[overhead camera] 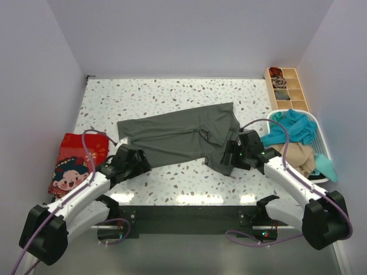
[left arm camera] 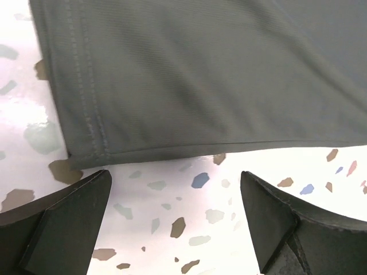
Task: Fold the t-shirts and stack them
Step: Grap the side of the flattened tshirt closest away from the robot with both arms
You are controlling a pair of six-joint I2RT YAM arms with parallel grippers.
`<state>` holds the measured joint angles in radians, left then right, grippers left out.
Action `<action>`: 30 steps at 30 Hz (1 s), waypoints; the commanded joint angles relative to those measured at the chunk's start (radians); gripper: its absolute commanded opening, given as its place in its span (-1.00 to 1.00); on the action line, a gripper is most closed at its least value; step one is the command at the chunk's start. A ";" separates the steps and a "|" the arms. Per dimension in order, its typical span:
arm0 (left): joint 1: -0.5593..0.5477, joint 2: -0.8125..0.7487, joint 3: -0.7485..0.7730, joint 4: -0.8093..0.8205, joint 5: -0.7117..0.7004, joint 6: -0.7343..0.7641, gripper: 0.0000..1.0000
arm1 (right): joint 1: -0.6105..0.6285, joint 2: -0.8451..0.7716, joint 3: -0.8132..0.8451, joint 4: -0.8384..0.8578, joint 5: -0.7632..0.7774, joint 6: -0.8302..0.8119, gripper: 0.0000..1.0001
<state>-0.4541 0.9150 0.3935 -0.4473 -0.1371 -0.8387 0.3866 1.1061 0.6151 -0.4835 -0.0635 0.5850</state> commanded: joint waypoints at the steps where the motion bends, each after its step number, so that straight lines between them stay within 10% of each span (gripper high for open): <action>1: -0.014 0.004 0.025 -0.059 -0.125 -0.063 1.00 | 0.008 -0.071 -0.040 -0.061 0.060 0.087 0.44; 13: -0.014 0.096 0.042 -0.041 -0.312 -0.131 0.91 | 0.008 -0.046 -0.117 0.003 0.074 0.142 0.41; 22: -0.014 0.116 0.011 -0.008 -0.288 -0.120 -0.23 | 0.006 0.067 -0.150 0.157 0.002 0.157 0.10; 30: -0.014 0.099 0.018 -0.024 -0.294 -0.114 -0.83 | 0.008 0.087 -0.133 0.189 -0.015 0.138 -0.98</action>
<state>-0.4671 1.0294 0.4118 -0.4797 -0.3977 -0.9508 0.3908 1.1988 0.4843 -0.3073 -0.0723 0.7231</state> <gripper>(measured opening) 0.138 0.105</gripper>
